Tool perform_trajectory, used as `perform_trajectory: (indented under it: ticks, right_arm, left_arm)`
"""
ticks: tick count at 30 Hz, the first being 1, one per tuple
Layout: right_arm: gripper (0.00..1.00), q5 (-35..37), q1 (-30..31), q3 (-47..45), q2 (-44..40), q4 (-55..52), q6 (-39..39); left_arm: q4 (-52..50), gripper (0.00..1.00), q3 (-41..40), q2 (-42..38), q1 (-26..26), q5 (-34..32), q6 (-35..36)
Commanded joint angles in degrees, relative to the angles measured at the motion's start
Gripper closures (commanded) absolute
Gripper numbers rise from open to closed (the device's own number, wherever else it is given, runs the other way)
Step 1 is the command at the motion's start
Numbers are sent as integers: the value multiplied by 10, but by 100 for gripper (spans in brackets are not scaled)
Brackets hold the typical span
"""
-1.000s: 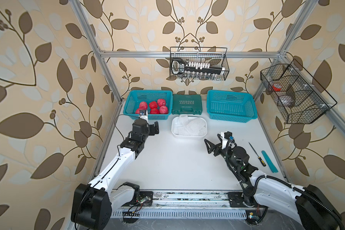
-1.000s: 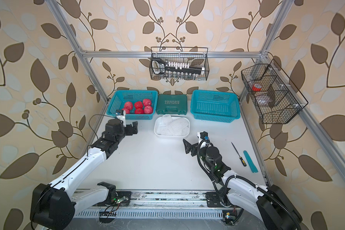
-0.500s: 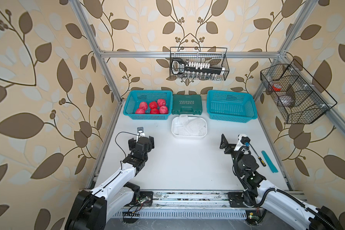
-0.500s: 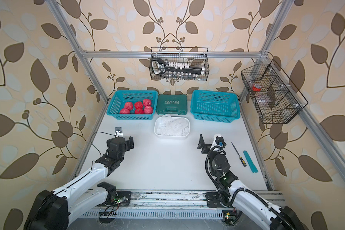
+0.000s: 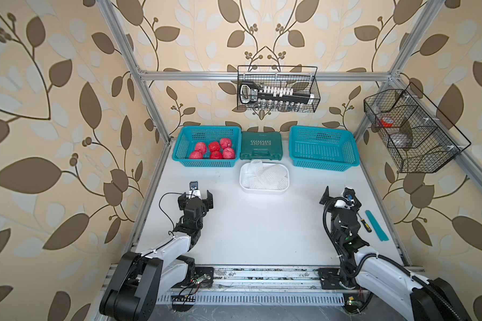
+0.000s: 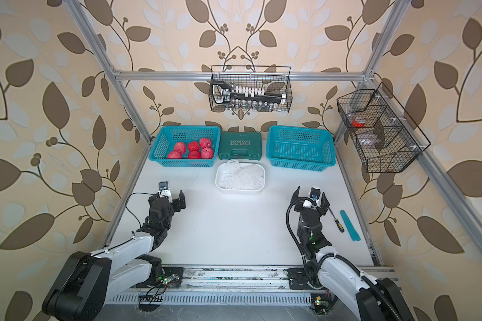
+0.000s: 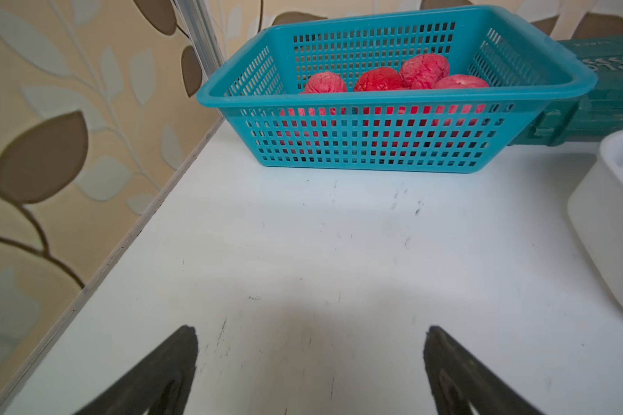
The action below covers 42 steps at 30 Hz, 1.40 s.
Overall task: Remove foam nets from apples
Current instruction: Reset both arms
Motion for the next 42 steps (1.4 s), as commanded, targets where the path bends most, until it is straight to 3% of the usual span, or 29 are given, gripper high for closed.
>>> perform_trajectory:
  ticks: [1,6,13,18,22,24,26,27,28,29,32,42]
  right_arm:
    - [1,-52,-36,27,39,29,22]
    - [1,-93,-81,38,124,70,3]
    - [1,-235,-138,50,232,161,-2]
    - [1,-306,-146,67,314,195,-23]
    - [1,-294,-140,1,355,366,-32]
    - [1,-289,-140,10,339,324,-25]
    - [0,-300,-141,74,344,211,-29]
    - [0,-314,-145,113,350,139,-27]
    - [0,-370,-175,123,359,129,-15]
    - [0,-404,-196,119,355,132,-5]
    - [0,-362,-173,114,348,133,-18]
    - [0,-372,-177,128,357,117,-16]
  left_arm:
    - [45,1,20,23,27,33,-15]
    - [93,1,38,96,66,88,-34]
    - [168,1,25,148,71,161,-14]
    - [343,1,-28,230,70,220,16]
    - [202,1,17,183,70,221,14]
    - [200,1,42,219,70,196,6]
    - [61,1,114,223,73,139,-29]
    - [51,1,128,235,78,140,-26]
    - [91,1,110,237,78,143,-24]
    - [70,1,112,231,77,145,-26]
    - [66,1,113,227,77,144,-26]
    - [56,1,119,228,77,143,-28]
